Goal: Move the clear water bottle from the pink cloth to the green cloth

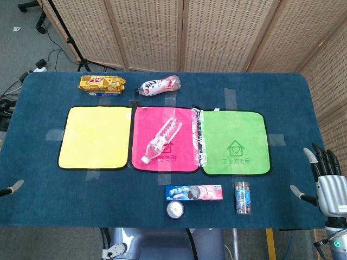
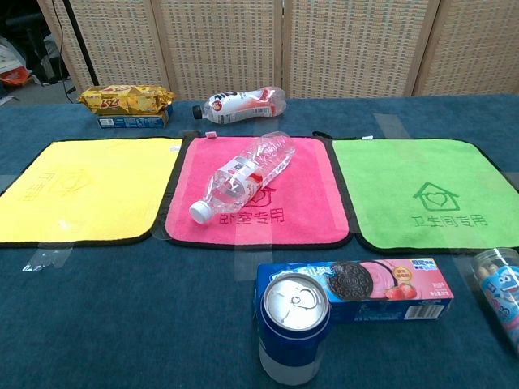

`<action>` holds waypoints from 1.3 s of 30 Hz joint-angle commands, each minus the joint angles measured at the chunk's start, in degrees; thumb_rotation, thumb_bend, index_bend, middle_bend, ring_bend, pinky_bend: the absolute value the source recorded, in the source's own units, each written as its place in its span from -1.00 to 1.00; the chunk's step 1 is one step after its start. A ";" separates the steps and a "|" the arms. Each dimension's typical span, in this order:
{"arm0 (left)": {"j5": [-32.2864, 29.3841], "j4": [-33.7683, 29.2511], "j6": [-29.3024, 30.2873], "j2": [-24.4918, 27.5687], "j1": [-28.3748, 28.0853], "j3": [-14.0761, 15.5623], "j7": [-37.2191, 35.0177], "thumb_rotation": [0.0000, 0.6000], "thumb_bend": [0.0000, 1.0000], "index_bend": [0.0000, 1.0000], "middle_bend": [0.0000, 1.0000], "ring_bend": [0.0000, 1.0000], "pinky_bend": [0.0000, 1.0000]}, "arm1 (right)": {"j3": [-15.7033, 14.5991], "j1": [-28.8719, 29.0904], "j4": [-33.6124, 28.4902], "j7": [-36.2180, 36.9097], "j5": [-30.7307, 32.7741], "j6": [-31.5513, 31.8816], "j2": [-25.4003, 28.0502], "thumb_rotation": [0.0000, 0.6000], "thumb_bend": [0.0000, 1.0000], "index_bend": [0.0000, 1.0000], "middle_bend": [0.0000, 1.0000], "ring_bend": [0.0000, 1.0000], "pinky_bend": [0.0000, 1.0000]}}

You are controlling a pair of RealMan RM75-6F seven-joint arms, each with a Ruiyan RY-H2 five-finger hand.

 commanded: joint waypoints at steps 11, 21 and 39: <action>-0.53 -0.17 -1.31 -0.42 -0.52 -0.03 1.27 1.00 -1.00 -1.00 -1.00 -1.00 -1.00 | 0.10 1.63 -1.07 2.16 0.91 -3.68 1.48 1.00 -1.00 -1.00 -1.00 -1.00 -1.00; -2.33 -0.22 -3.79 -0.13 -2.33 -1.76 -0.37 1.00 -1.00 -1.00 -1.00 -1.00 -1.00 | 6.42 19.99 -6.79 7.30 -0.73 -24.82 8.93 1.00 -1.00 -1.00 -1.00 -1.00 -1.00; -9.73 1.22 -10.01 -0.72 -5.20 -4.10 0.69 1.00 -1.00 -1.00 -1.00 -1.00 -1.00 | 13.41 49.61 4.63 -1.79 7.74 -53.71 -5.89 1.00 1.00 -0.76 -1.00 -1.00 -1.00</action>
